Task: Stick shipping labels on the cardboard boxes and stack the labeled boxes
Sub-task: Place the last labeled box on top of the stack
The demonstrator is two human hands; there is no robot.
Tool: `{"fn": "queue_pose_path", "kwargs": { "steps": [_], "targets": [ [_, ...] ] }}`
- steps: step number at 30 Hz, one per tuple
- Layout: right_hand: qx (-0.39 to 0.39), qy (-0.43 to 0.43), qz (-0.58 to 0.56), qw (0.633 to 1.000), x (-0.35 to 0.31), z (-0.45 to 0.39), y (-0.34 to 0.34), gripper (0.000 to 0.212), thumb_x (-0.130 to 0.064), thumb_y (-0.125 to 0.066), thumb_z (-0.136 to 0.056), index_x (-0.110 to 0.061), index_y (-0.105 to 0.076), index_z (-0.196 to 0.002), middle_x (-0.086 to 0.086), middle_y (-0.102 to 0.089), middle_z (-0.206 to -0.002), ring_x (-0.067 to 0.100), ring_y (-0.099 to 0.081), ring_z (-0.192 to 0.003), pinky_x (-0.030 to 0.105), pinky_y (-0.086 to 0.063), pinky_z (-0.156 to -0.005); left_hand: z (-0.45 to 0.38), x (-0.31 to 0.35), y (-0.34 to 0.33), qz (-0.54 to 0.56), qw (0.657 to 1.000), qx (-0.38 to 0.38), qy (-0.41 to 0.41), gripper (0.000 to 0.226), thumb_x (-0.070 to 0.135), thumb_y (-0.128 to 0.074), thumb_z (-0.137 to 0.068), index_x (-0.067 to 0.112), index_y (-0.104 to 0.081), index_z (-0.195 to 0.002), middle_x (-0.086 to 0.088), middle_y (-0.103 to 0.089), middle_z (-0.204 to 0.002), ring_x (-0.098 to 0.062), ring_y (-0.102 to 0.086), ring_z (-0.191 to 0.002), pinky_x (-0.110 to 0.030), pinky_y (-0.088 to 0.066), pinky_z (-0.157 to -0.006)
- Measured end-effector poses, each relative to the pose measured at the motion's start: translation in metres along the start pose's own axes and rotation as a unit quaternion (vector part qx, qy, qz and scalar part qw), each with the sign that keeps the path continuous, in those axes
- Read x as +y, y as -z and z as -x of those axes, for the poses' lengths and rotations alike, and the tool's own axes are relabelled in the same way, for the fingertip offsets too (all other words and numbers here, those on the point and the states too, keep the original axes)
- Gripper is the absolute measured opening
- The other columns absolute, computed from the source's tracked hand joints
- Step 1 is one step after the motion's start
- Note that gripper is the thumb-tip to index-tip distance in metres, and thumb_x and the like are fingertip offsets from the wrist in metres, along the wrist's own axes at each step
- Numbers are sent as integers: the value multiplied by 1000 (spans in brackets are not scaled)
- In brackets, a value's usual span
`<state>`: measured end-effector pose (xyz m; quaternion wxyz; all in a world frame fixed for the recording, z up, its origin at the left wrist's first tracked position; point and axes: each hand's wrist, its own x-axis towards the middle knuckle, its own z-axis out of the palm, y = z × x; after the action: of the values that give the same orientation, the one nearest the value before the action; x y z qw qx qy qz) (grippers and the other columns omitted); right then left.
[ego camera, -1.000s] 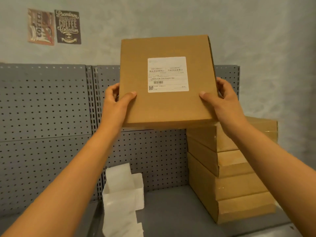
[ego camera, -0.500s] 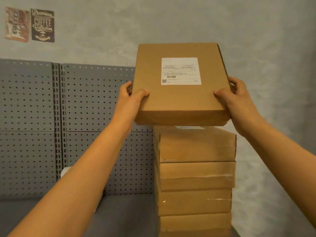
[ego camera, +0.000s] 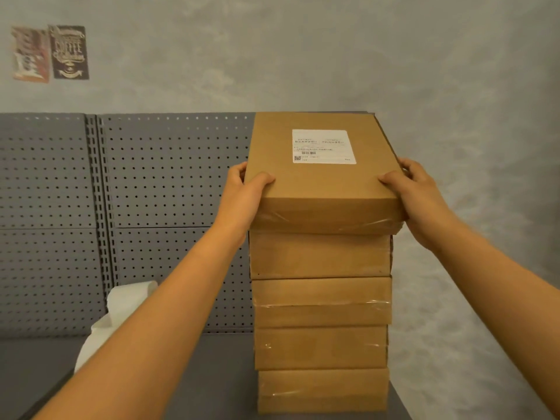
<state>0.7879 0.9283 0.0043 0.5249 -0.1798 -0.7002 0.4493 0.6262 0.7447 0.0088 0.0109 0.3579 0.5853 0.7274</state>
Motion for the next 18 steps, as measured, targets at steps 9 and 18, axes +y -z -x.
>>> {"fn": "queue_pose_path", "kwargs": {
  "steps": [9,18],
  "targets": [
    [-10,-23,-52,998,3,-20,-6,50,-36,-61,-89,-27,-41,-135,-8,-54,-111,11,-57,-92,28,-50,-72,-15,-3,-1,-37,999,21,2,31,33,-56,-90,22,-52,-119,14,-56,-97,-4,-53,-83,-23,-38,-62],
    [-62,-38,-36,997,24,-33,-6,65,-50,-57,-86,-26,-37,-144,-6,-46,-131,15,-49,-113,29,-42,-87,-29,-17,0,-73,996,0,45,47,51,-53,-87,27,-42,-126,13,-49,-103,-6,-49,-93,-30,-42,-74]
  ]
}}
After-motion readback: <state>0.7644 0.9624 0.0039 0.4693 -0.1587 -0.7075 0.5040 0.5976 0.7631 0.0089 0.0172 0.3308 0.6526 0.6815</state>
